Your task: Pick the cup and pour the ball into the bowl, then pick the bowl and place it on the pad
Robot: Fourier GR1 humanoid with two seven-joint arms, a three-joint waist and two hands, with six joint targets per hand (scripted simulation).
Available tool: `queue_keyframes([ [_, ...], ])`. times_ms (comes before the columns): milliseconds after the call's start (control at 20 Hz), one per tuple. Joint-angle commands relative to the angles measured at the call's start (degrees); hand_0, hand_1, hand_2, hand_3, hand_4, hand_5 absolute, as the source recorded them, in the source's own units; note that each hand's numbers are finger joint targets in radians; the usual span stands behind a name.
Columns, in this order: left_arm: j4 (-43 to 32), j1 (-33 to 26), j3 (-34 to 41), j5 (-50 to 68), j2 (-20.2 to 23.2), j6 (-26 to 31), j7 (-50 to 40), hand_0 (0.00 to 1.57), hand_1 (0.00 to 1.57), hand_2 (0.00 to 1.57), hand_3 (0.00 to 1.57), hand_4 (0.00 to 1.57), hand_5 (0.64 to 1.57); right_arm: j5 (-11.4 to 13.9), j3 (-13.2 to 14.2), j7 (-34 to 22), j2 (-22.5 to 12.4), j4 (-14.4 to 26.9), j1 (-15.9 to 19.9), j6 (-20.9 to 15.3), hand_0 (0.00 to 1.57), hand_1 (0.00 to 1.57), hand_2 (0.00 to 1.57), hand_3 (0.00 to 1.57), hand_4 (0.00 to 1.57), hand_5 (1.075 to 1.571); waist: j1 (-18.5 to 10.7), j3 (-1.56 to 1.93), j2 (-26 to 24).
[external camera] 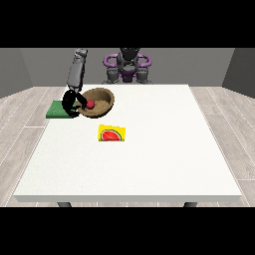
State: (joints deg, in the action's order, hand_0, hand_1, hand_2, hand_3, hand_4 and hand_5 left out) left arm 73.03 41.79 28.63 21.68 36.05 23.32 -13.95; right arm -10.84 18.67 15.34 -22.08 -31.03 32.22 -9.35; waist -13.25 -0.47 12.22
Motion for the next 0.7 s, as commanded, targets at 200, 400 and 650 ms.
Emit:
queue_keyframes([
  [200,-7.3,-5.1,3.2,-3.1,3.0,0.5,6.7,0.0,0.0,0.0,0.0,1.2,1.538,3.8,-3.9,-17.6,-13.6,-1.1,4.2,5.6,1.57,1.57,1.57,0.97,1.06,1.556,7.3,0.37,-2.4],
  [400,-8.2,-8.3,1.3,-5.2,0.6,-0.6,9.1,0.0,0.0,0.0,0.0,1.2,1.544,6.4,-6.3,-22.4,-13.1,-3.0,5.8,3.2,1.57,1.57,1.57,0.71,1.06,1.566,8.4,0.42,-5.5],
  [650,-9.1,-8.4,4.2,-1.0,4.1,2.2,8.8,0.0,0.0,0.0,0.0,1.21,1.545,3.4,-1.6,-18.5,-19.3,-0.9,4.1,9.2,1.57,1.57,1.57,0.57,1.09,1.564,8.6,0.47,-2.9],
])
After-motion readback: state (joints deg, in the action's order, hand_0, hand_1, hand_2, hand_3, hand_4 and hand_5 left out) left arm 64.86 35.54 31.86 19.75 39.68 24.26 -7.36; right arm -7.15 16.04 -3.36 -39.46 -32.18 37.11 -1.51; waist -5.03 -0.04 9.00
